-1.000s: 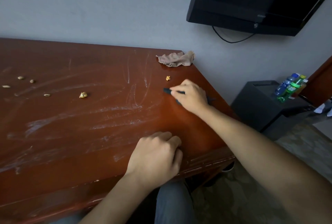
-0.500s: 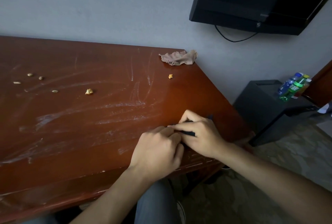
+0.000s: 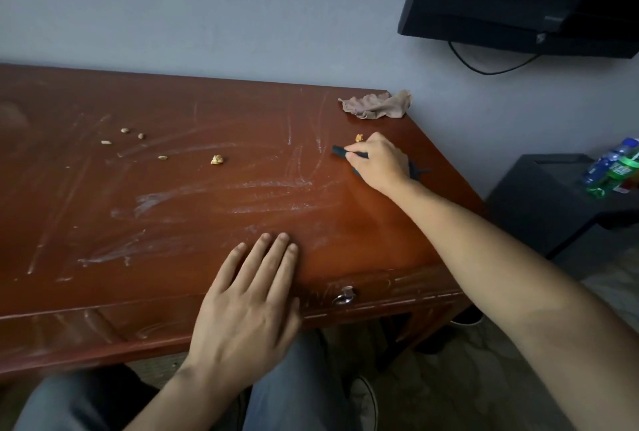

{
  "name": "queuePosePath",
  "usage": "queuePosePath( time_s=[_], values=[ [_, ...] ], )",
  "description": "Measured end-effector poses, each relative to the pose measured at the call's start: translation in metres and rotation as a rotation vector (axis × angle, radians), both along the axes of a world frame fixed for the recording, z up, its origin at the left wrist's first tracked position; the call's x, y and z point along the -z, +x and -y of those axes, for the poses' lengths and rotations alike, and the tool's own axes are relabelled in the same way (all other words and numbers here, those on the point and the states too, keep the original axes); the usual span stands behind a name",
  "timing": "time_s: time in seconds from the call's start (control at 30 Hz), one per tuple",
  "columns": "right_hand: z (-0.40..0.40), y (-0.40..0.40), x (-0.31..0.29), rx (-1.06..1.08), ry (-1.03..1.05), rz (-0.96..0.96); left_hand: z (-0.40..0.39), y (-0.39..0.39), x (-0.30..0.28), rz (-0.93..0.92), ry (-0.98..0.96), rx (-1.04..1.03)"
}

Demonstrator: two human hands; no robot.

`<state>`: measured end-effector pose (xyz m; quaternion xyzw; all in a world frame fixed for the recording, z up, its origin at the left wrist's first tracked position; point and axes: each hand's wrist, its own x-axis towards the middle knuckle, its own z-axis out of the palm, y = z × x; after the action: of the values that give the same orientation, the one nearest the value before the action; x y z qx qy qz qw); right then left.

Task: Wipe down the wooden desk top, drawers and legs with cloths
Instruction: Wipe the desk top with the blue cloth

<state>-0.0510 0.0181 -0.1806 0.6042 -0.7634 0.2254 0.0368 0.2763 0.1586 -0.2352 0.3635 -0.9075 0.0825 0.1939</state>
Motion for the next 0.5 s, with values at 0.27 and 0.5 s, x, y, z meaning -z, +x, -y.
queuePosePath(
  time_s=[0.27,0.5],
  values=[
    [-0.14,0.063,0.007,-0.358,-0.049,0.065,-0.001,-0.004,0.012,-0.045,-0.035,-0.039],
    [-0.114,0.046,0.002,-0.363,-0.004,0.052,-0.001,-0.003,0.014,-0.05,-0.041,-0.045]
  ],
)
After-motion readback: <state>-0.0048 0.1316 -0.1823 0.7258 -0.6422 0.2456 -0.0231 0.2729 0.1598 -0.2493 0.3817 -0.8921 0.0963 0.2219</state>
